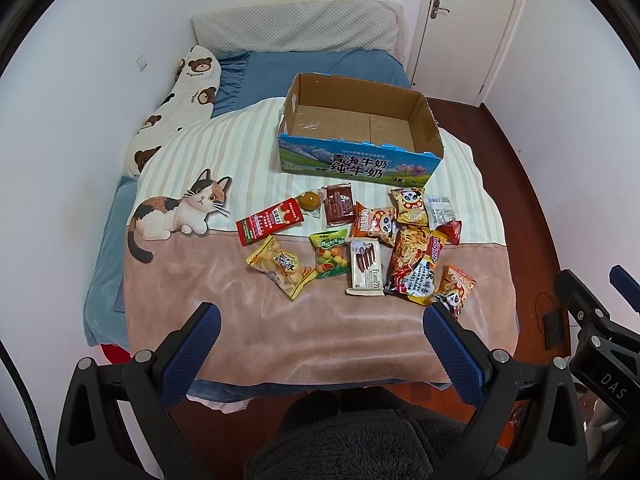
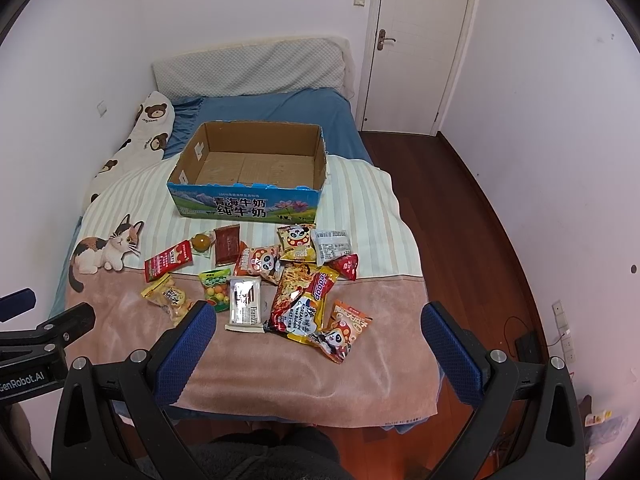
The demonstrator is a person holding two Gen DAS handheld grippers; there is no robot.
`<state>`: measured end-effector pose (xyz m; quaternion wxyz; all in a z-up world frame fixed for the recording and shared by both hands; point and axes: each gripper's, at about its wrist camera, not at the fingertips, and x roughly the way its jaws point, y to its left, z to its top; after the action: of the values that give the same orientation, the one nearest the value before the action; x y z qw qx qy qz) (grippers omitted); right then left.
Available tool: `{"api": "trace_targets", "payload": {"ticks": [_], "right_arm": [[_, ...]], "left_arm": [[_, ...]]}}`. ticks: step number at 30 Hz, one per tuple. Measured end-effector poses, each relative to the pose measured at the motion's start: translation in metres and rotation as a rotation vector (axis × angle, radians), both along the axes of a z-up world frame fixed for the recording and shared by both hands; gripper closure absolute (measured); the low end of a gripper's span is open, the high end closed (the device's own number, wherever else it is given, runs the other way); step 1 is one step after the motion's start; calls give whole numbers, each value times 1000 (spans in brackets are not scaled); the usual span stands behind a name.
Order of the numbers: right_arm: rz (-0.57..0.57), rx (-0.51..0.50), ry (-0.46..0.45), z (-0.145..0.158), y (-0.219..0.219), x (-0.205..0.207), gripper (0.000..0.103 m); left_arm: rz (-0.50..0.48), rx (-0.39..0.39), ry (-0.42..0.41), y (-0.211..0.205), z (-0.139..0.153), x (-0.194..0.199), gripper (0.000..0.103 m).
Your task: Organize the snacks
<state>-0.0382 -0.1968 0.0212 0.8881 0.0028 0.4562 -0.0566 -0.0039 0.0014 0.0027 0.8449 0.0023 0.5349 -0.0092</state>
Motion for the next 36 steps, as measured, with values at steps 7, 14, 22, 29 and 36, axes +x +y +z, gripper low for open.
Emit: {"api": "trace_targets", "payload": {"ticks": [7,14,22,29,36], "right_arm": [[-1,3,-5,0,0,2,0],[6,20,-4,-1,-1,4,0],[13,33,-3,-1,-1,4,0],[5,53,16,-8,-2,14,0],[-34,133,128,-65,-22,53,0]], "left_arm": [[0,-2,2,1,0,0,0],[-2,-2,3,-1,-1,2,0],[-1,-3,4,-2,-1,3,0],[8,3,4,-3,-8,8,0],[46,67,66,-1,-75,55,0]]}}
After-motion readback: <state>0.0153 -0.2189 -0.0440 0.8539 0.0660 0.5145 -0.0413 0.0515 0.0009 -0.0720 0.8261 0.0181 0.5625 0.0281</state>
